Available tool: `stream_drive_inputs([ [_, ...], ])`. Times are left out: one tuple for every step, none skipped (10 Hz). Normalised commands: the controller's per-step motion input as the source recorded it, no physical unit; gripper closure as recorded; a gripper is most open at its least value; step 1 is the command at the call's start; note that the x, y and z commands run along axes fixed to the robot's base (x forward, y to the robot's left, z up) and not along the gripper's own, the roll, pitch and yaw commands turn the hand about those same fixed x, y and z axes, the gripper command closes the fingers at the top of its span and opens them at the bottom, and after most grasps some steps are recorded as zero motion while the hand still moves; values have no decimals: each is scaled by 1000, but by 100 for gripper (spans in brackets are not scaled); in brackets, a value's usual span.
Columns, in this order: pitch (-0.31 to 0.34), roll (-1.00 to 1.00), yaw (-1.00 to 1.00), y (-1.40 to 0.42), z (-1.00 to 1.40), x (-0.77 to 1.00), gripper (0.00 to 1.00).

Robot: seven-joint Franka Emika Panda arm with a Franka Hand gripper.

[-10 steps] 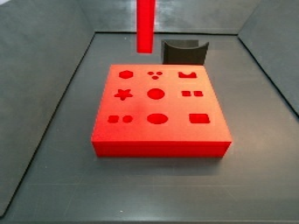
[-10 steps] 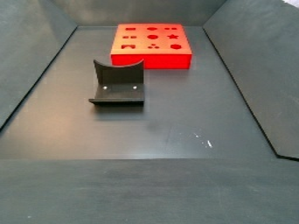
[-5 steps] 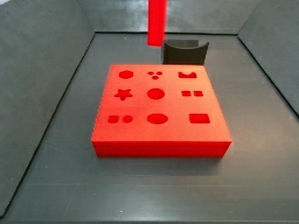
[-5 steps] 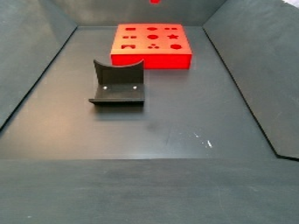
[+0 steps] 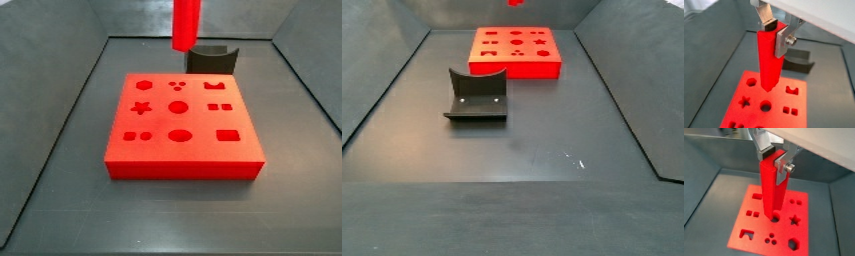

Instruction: Insert the arch object.

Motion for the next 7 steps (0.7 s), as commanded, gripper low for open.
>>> stream_drive_inputs([
  [0,-30,-1000,11,-211,111,100],
  [0,-36,-1000,23,-217,134,100],
  [0,-33,-903,117,-274,280,100],
  [0,-191,-397,369,-223,666,100],
  [41,-134,-263,451,-183,760,100],
  [43,-79,-300,429,-117,811,100],
  [0,-83,-471,317,-94,823,100],
])
